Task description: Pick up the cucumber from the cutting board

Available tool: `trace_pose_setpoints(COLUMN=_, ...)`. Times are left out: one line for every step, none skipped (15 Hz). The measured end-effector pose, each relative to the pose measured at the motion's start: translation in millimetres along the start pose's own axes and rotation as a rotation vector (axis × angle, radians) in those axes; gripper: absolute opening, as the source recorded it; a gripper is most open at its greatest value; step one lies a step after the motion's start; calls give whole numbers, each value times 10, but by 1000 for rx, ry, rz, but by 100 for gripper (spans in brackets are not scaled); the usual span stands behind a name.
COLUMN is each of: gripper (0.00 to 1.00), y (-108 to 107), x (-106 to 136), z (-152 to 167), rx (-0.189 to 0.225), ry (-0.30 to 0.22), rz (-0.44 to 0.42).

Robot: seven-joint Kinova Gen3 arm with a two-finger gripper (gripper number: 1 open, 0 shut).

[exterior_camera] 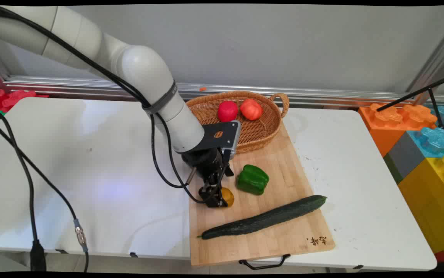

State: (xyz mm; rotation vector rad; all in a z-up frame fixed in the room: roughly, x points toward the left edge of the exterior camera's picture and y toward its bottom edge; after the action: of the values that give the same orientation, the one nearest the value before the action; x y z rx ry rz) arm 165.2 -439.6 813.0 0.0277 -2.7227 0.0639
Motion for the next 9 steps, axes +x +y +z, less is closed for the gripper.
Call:
trace_pose_setpoints(gripper=100, y=-4, x=18, z=-27, rx=6, ry=-2, rz=-6)
trace_pose_setpoints(gripper=100, y=-4, x=35, z=-47, rx=8, ry=-2, rz=-10)
trace_pose_setpoints(gripper=100, y=-6, x=64, z=-78, rx=12, ry=-2, rz=-17)
trace_pose_setpoints(gripper=100, y=-7, x=113, z=-116, rx=15, ry=1, rz=-30)
trace_pose_setpoints(gripper=100, y=0, x=170, z=-150, rx=14, ry=5, rz=-48)
trace_pose_setpoints(gripper=100, y=8, x=214, z=-171, rx=11, ry=9, rz=-62)
trace_pose_setpoints(gripper=100, y=24, x=263, z=-186, rx=3, ry=13, rz=-81)
trace_pose_setpoints(gripper=100, y=47, x=319, z=-200, rx=-8, ry=17, rz=-107)
trace_pose_setpoints(gripper=100, y=66, x=357, z=-206, rx=-18, ry=19, rz=-127)
